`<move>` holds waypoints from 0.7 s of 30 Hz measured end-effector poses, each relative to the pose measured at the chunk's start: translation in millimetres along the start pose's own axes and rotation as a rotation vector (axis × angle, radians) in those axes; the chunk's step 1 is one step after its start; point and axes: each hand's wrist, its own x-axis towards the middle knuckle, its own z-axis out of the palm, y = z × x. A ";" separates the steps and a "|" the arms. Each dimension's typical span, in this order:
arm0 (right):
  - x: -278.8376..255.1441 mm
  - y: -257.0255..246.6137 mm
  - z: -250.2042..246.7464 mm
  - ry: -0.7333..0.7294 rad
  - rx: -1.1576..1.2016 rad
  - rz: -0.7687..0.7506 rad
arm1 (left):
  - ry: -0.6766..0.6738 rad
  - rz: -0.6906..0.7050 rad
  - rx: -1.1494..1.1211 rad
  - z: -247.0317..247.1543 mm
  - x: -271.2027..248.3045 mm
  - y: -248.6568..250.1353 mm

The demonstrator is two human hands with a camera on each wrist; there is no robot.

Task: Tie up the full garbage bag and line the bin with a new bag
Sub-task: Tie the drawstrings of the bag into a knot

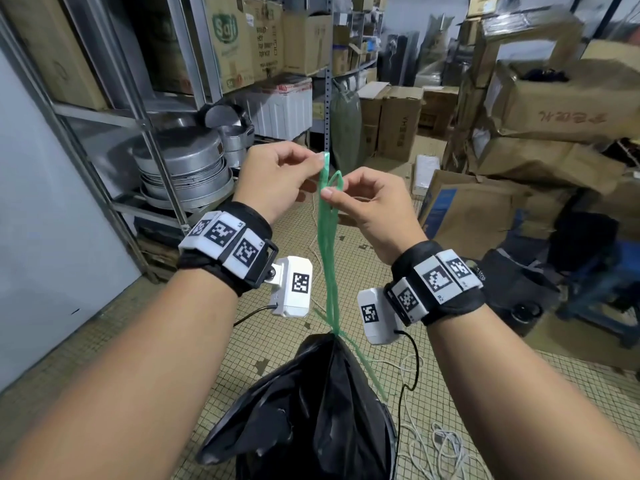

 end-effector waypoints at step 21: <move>-8.3 0.0 -6.7 0.207 0.053 -0.017 | -0.234 -0.088 -0.296 10.2 -35.9 -60.3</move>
